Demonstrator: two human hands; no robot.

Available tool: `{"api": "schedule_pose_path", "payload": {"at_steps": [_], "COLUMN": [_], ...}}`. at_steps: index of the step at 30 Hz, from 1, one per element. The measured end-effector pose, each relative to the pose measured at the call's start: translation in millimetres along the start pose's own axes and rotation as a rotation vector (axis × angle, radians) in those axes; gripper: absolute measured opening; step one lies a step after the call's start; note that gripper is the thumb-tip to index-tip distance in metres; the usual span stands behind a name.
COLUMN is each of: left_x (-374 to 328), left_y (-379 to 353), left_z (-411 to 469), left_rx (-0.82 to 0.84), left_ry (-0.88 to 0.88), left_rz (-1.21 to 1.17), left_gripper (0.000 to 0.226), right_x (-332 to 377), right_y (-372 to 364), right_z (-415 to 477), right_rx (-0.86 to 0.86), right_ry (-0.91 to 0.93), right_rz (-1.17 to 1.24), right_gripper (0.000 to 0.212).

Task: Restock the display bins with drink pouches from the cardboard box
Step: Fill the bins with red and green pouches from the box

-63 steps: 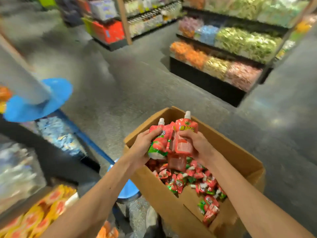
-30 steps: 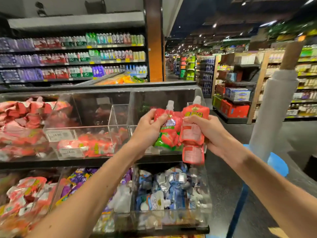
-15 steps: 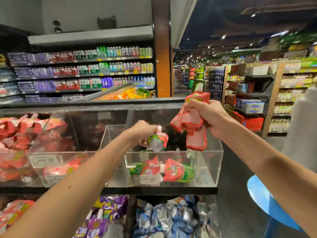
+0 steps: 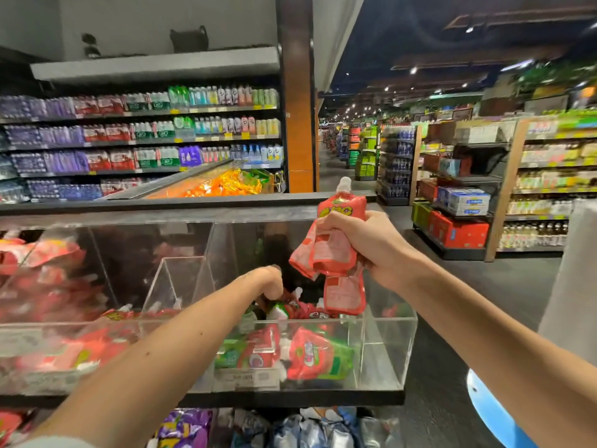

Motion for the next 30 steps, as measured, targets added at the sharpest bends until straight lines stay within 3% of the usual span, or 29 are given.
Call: {"api": "schedule_pose_path", "payload": {"at_steps": [1, 5, 7, 9, 11, 13, 15, 18, 20, 23, 28, 30], "left_x": [0, -12, -19, -30, -41, -47, -44, -36, -19, 23, 108, 142], "left_y": [0, 7, 13, 34, 59, 80, 91, 80, 73, 61, 45, 38], "left_z": [1, 4, -7, -26, -53, -90, -128, -177, -200, -220, -256, -272], "left_rx": [0.009, -0.052, -0.057, -0.148, -0.222, -0.255, -0.224, -0.086, -0.086, -0.133, -0.370, -0.453], "left_ry": [-0.002, -0.105, -0.131, -0.198, -0.325, -0.443, -0.501, -0.586, -0.652, -0.651, -0.480, -0.395], "left_rz": [0.092, 0.493, 0.554, 0.319, -0.119, -0.555, -0.826, -0.846, -0.855, -1.034, -1.237, -1.321], "left_gripper": [0.027, 0.042, 0.034, 0.016, 0.007, 0.016, 0.040, 0.049, 0.051, 0.053, 0.013, 0.014], "right_x": [-1, -3, -3, -1, 1, 1, 0, -5, -8, -16, -47, -57], "right_y": [0, 3, 5, 4, 0, -7, -19, -42, -66, -109, -198, -237], "right_z": [0, -2, -4, -7, -11, -16, -21, -32, -42, -56, -79, -90], "right_rx": [0.003, -0.017, -0.025, -0.025, -0.010, 0.007, 0.022, 0.048, 0.081, 0.156, 0.377, 0.493], "right_ry": [0.002, 0.016, 0.011, 0.016, 0.025, 0.026, 0.021, 0.012, 0.001, -0.012, -0.130, -0.183], "right_rz": [-0.006, -0.025, -0.021, -0.009, 0.011, 0.020, 0.021, 0.020, 0.044, 0.121, 0.278, 0.340], "right_gripper": [0.011, 0.013, 0.015, 0.015, 0.014, 0.016, 0.021, 0.025, 0.030, 0.023, 0.029, 0.034]}}
Point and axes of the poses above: each hand's wrist, its own z-axis towards the middle knuckle, its own y-axis out of the back of the hand, x = y × z, the point moved 10 cm from there along z, towards the middle knuckle, and after that the axes turned 8 degrees about -y, right-handed, at the moved point
